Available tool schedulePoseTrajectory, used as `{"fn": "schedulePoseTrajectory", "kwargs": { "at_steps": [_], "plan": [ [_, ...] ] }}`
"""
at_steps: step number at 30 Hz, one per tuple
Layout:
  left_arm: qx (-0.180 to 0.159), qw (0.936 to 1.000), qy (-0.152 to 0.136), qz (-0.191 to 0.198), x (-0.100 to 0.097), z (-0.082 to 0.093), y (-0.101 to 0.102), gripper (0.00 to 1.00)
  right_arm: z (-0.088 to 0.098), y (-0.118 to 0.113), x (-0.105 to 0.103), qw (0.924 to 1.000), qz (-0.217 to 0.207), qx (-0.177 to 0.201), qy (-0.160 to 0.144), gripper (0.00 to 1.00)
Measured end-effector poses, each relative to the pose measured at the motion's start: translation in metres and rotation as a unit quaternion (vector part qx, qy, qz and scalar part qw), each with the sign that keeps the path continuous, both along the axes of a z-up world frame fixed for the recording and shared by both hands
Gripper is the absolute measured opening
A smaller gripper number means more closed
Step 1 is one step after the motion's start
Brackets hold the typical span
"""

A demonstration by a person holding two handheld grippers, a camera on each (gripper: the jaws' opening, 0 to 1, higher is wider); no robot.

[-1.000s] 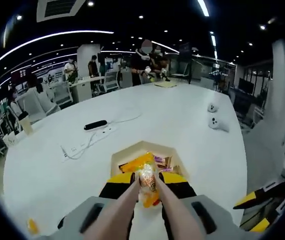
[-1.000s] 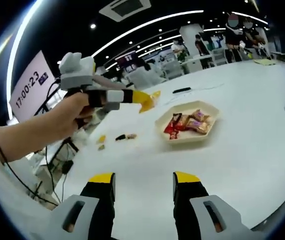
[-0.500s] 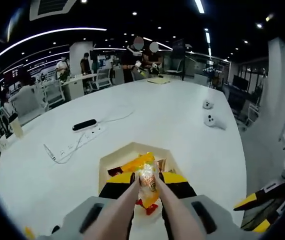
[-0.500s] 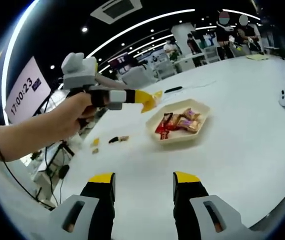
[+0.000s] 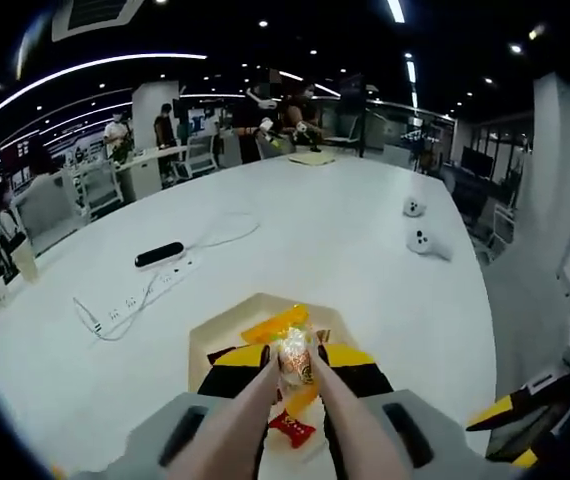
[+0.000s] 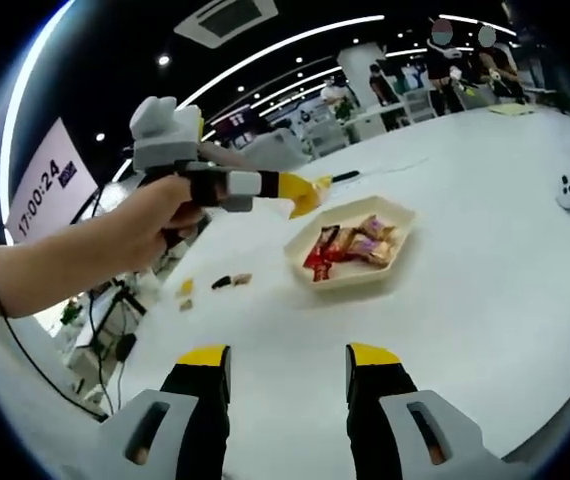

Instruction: Place the target food into the container with the food tongs after gripping and lifting it, then release it inside without dropping or visibly crushing the food.

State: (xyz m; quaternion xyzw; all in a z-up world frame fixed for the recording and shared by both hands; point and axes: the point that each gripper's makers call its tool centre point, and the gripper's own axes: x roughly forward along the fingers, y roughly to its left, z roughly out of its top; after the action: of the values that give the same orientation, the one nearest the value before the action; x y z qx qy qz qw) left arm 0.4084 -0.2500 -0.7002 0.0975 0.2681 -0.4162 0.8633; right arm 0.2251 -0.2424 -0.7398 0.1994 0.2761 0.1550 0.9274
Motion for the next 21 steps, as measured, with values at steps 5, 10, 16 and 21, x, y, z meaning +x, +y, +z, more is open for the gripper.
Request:
{"fn": "schedulePoseTrajectory", "kwargs": {
  "at_steps": [5, 10, 16, 21],
  "plan": [
    [-0.003, 1.0000, 0.003, -0.001, 0.001, 0.001, -0.004, 0.18, -0.001, -0.001, 0.001, 1.0000, -0.002, 0.002, 0.002, 0.46],
    [-0.017, 0.9996, 0.024, 0.003, 0.002, -0.001, -0.008, 0.23, -0.002, -0.003, 0.001, 1.0000, -0.004, 0.005, 0.004, 0.46],
    [-0.046, 0.9985, 0.030, 0.010, 0.001, 0.008, -0.010, 0.25, -0.003, -0.001, 0.001, 1.0000, -0.003, 0.006, 0.005, 0.46],
    [-0.056, 0.9978, 0.032, 0.017, 0.004, 0.013, -0.006, 0.24, -0.002, 0.001, 0.002, 1.0000, 0.000, 0.008, 0.004, 0.46]
  ]
}}
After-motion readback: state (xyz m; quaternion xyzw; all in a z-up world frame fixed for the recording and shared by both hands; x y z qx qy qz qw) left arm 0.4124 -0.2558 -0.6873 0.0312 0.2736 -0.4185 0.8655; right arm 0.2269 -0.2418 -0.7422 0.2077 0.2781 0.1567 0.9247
